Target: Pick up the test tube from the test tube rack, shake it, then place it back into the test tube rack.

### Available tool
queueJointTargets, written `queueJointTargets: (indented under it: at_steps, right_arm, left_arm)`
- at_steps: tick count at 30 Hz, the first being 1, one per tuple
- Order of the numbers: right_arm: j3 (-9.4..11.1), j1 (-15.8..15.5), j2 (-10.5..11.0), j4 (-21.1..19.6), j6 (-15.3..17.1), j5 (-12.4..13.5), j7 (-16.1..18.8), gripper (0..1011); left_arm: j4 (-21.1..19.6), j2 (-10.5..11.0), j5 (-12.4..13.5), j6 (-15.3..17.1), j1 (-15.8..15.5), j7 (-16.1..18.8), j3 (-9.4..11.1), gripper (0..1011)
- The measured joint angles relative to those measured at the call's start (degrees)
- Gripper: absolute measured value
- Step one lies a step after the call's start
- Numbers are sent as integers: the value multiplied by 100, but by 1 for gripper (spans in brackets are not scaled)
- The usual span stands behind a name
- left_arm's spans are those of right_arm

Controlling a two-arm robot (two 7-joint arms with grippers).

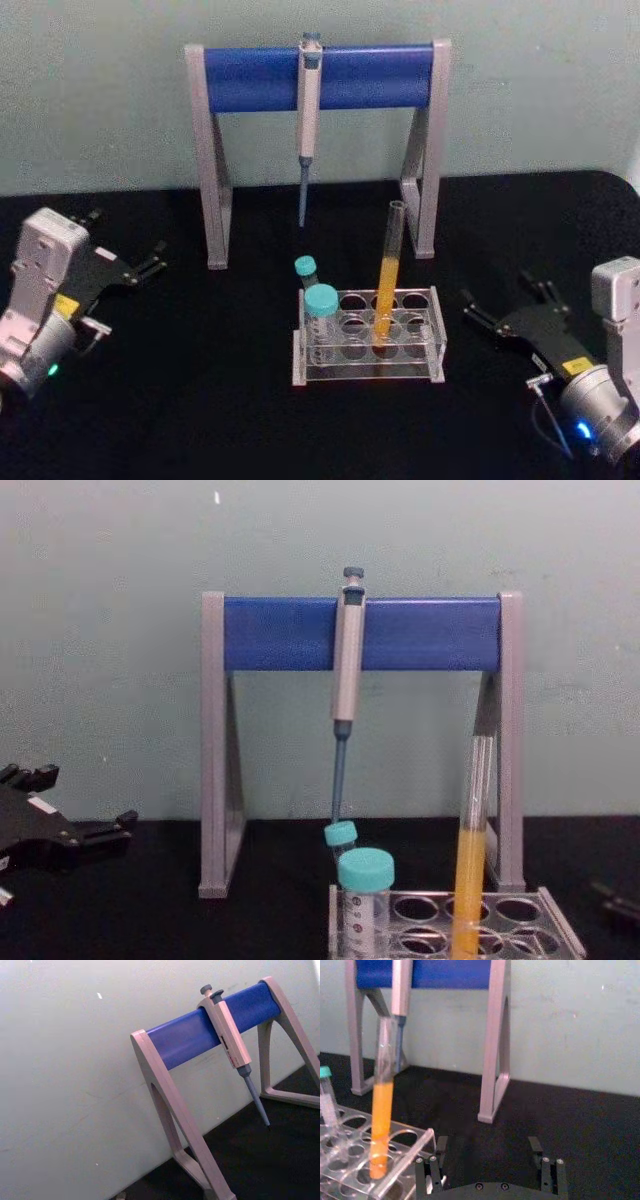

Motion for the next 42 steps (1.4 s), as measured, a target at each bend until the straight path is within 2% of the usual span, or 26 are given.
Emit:
queueJointTargets:
  at_steps: [8, 42]
  right_arm:
    - [-17, 114, -123, 295, 152, -130, 89, 1000]
    - [-20, 86, -89, 220, 125, -95, 77, 1000]
  left_arm:
    - [0, 0, 0, 0, 0, 0, 0, 1001]
    - [0, 0, 0, 0, 0, 0, 0, 1001]
